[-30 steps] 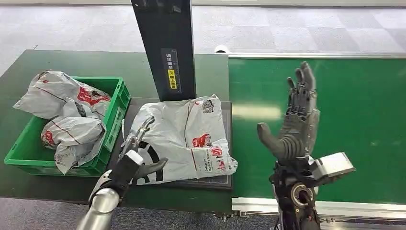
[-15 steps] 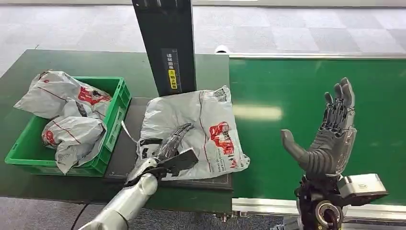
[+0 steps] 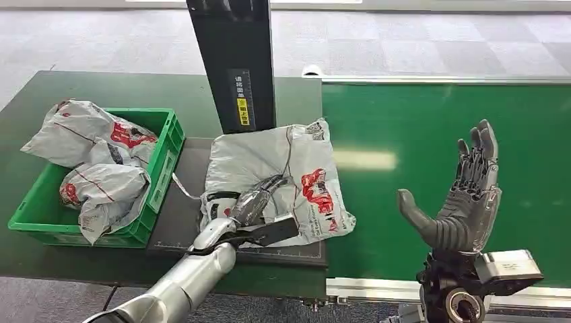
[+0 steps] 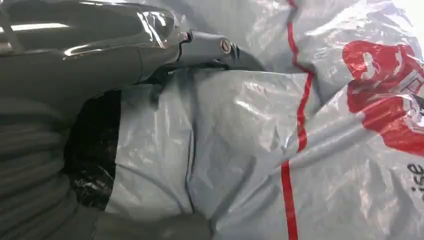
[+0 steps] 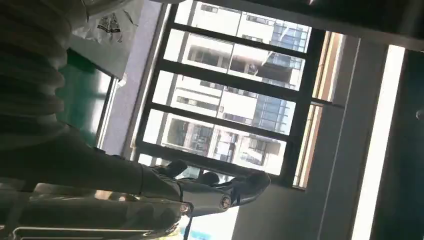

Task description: Moved the parcel from conveyor to table for the left to box.

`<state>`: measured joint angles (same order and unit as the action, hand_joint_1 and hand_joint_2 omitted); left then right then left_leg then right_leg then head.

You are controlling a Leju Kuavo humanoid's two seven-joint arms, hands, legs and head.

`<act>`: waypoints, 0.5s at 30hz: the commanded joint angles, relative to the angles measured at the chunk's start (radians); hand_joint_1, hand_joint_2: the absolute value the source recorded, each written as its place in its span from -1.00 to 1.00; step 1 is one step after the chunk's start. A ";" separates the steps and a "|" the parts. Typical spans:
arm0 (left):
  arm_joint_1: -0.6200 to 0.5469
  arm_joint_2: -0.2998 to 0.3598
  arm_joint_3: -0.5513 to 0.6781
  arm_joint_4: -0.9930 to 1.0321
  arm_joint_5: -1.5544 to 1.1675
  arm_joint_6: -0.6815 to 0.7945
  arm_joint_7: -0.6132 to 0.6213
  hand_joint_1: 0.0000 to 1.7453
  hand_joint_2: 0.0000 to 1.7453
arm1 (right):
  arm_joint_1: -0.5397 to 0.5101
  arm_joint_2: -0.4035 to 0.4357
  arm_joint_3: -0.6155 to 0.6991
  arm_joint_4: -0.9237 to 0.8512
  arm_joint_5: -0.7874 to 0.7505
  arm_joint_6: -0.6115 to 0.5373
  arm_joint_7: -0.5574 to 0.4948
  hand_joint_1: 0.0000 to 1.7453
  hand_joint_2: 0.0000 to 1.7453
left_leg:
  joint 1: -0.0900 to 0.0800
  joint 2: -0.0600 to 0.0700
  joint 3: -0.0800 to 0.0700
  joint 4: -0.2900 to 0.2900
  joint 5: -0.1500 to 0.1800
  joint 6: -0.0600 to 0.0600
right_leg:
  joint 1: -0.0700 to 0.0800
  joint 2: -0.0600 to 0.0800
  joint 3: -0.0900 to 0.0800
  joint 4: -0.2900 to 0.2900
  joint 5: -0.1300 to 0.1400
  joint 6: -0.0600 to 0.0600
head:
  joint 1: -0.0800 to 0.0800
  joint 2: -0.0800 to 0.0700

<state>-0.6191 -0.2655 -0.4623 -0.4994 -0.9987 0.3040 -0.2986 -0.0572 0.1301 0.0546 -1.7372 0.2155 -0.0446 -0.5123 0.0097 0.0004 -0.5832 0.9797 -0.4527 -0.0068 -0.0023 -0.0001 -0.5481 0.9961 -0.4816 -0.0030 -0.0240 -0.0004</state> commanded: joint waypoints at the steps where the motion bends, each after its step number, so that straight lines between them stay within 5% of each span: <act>1: 0.010 0.012 0.068 0.038 0.085 0.058 -0.111 1.00 1.00 | 0.000 -0.009 -0.031 0.072 0.001 -0.004 0.000 -1.00 1.00 | 0.000 0.001 0.002 -0.003 0.001 0.000 | 0.000 0.001 0.002 -0.003 0.002 0.001 | 0.000 0.000; 4: 0.057 0.009 0.163 -0.139 0.267 -0.014 -0.242 1.00 1.00 | 0.003 -0.009 -0.043 0.068 -0.006 -0.012 0.010 -1.00 1.00 | 0.000 0.002 0.001 -0.002 0.001 0.000 | 0.000 0.002 0.000 -0.002 0.002 0.001 | 0.000 0.000; 5: 0.108 0.024 0.160 -0.304 0.323 -0.038 -0.248 1.00 1.00 | 0.013 -0.009 -0.048 0.061 -0.008 -0.017 0.012 -1.00 1.00 | 0.000 0.002 0.000 -0.002 0.001 0.000 | 0.000 0.002 0.000 -0.002 0.002 0.001 | 0.000 0.000; 6: 0.199 0.043 0.163 -0.598 0.462 -0.029 -0.378 1.00 1.00 | 0.024 -0.008 -0.055 0.061 -0.009 -0.023 0.015 -1.00 1.00 | 0.000 0.001 0.000 -0.002 0.001 0.000 | 0.000 0.001 0.000 -0.002 0.001 0.001 | 0.000 0.000; 9: 0.332 0.142 0.090 -1.186 0.467 -0.036 -0.254 1.00 1.00 | 0.049 -0.002 -0.066 0.064 -0.010 -0.041 0.002 -1.00 1.00 | 0.000 0.002 -0.002 0.000 -0.001 0.000 | 0.000 0.002 -0.002 -0.001 0.000 0.001 | 0.000 0.000; 12: 0.412 0.185 0.076 -1.417 0.453 0.091 -0.335 1.00 1.00 | 0.088 0.004 -0.068 0.052 -0.008 -0.061 -0.012 -1.00 1.00 | 0.001 0.006 -0.004 0.001 -0.002 0.000 | 0.001 0.005 -0.006 0.001 0.000 0.000 | 0.000 0.000; 15: 0.467 0.322 -0.014 -1.677 0.574 0.394 -0.399 1.00 1.00 | 0.120 0.001 -0.056 0.058 -0.021 -0.081 -0.032 -1.00 1.00 | 0.000 0.008 -0.002 -0.001 -0.003 -0.001 | 0.001 0.007 -0.006 -0.001 -0.001 0.000 | 0.000 0.000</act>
<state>-0.3479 -0.1930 -0.3616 -1.3627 -0.5417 0.3584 -0.6223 0.0064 0.1301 0.0152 -1.7212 0.2068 -0.0946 -0.5146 0.0098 0.0019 -0.5895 0.9794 -0.4534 -0.0068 -0.0020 0.0011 -0.5554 0.9967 -0.4826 -0.0027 -0.0244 -0.0004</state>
